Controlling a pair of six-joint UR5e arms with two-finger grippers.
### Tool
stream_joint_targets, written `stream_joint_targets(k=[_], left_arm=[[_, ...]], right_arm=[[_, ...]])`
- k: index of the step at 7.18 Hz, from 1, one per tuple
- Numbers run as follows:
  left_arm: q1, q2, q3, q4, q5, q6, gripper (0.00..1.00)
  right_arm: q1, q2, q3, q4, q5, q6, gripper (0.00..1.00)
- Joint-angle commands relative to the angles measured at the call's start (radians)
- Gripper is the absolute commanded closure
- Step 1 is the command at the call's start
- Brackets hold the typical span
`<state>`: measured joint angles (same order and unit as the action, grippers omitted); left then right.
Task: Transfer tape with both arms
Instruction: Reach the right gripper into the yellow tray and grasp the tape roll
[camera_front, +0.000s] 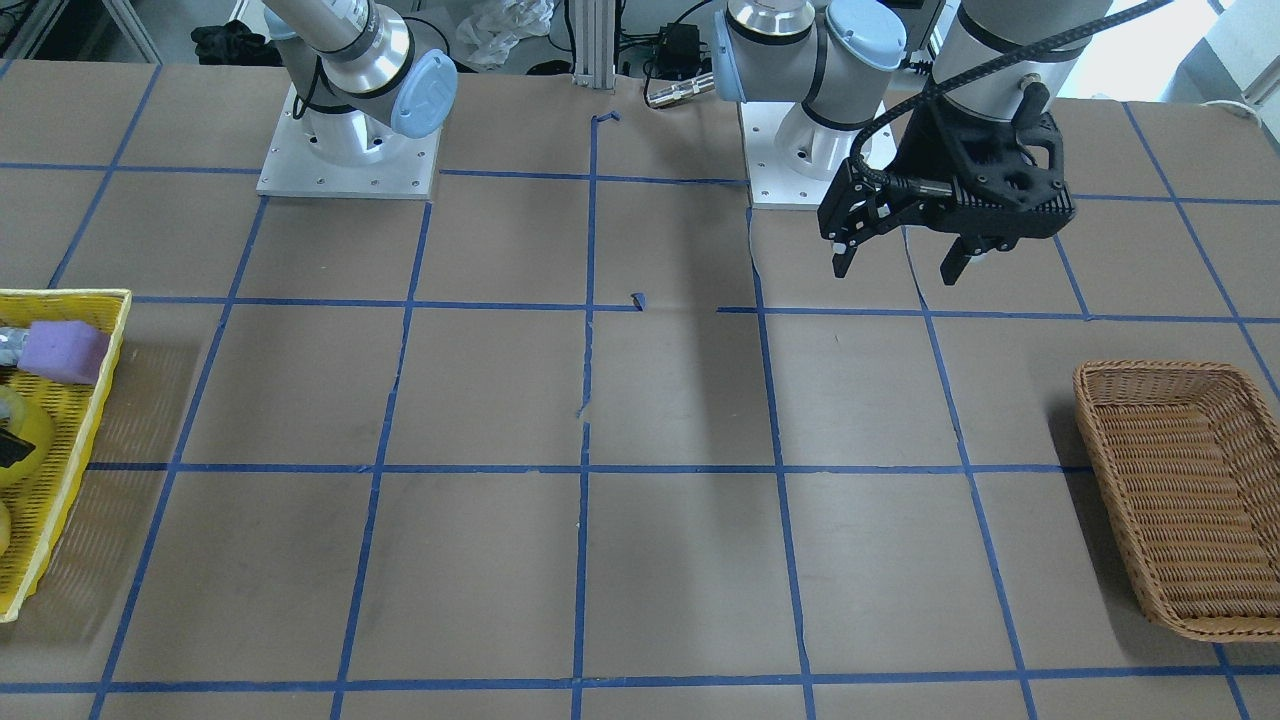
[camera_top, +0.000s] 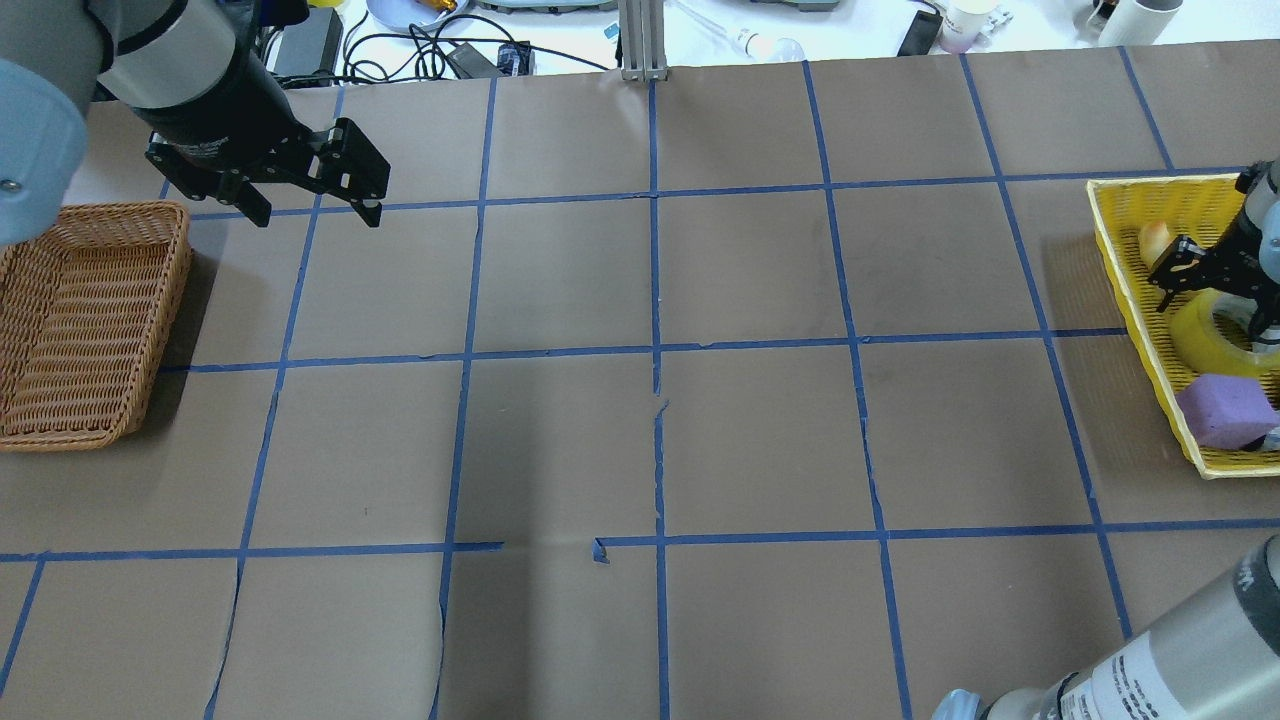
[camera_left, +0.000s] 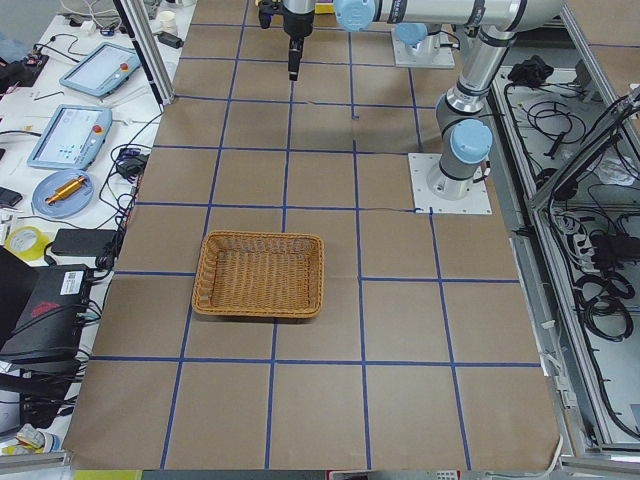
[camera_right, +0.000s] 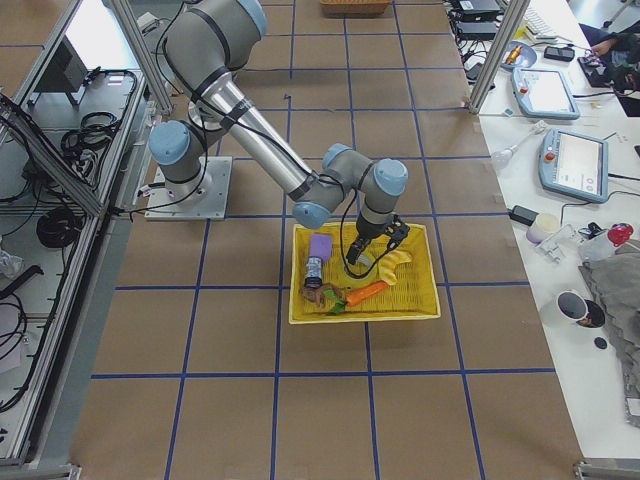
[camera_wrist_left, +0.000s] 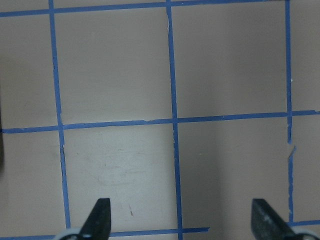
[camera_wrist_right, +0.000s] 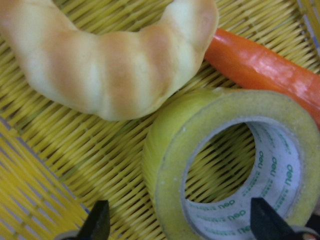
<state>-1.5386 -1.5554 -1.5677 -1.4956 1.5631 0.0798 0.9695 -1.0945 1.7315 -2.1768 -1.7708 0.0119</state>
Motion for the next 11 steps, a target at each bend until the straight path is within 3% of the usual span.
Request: stream_joint_targets(k=[1, 3, 4, 7, 8, 9, 11], left_arm=[[0.0, 0.0, 0.0, 0.0, -0.002, 0.0, 0.0], [0.0, 0.0, 0.0, 0.0, 0.0, 0.0, 0.0], [0.0, 0.001, 0.0, 0.0, 0.0, 0.0, 0.0], [0.0, 0.0, 0.0, 0.0, -0.002, 0.0, 0.0], [0.0, 0.001, 0.0, 0.0, -0.002, 0.0, 0.0], [0.0, 0.0, 0.0, 0.002, -0.002, 0.0, 0.0], [0.0, 0.0, 0.002, 0.002, -0.005, 0.0, 0.0]], right_arm=[[0.0, 0.011, 0.005, -0.008, -0.01, 0.002, 0.36], [0.0, 0.005, 0.005, -0.005, -0.004, -0.007, 0.88], [0.0, -0.001, -0.003, -0.005, -0.002, -0.007, 1.0], [0.017, -0.144, -0.009, 0.043, 0.022, 0.0, 1.0], [0.047, -0.203, -0.012, 0.095, 0.08, 0.0, 1.0], [0.13, -0.267, -0.01, 0.136, 0.089, 0.014, 1.0], [0.37, -0.289, -0.012, 0.216, 0.093, 0.295, 1.0]])
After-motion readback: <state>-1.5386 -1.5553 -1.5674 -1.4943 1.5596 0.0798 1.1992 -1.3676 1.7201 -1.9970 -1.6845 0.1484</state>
